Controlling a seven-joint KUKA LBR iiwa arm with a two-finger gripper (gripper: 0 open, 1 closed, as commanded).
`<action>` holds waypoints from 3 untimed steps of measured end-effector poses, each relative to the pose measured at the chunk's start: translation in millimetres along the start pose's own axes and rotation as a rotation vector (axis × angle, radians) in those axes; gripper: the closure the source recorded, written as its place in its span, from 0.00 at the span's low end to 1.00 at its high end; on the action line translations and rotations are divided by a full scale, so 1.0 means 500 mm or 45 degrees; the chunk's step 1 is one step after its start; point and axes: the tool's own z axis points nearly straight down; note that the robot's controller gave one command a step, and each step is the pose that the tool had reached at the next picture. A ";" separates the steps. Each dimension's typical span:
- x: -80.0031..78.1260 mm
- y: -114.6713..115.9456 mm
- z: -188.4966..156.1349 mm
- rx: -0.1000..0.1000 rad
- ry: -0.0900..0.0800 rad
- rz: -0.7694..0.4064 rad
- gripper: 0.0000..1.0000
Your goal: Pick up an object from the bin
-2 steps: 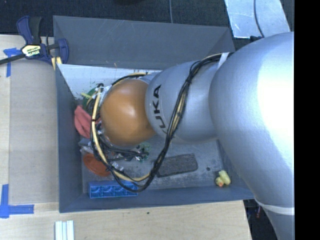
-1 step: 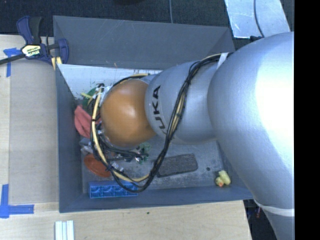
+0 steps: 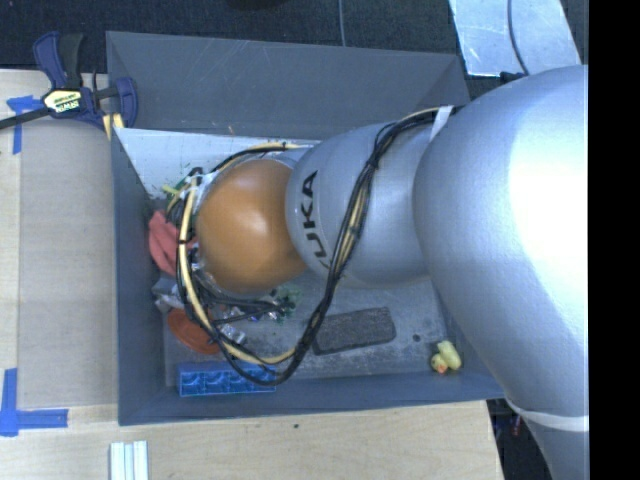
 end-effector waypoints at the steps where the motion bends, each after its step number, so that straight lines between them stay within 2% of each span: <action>1: 0.000 -0.002 0.001 -0.001 0.001 0.032 0.00; 2: -0.002 -0.015 -0.010 0.001 -0.007 -0.027 1.00; 3: -0.002 -0.015 -0.010 0.001 -0.007 -0.027 1.00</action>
Offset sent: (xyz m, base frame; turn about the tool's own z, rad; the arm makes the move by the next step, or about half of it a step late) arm 0.0049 -0.0046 0.0049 -0.0252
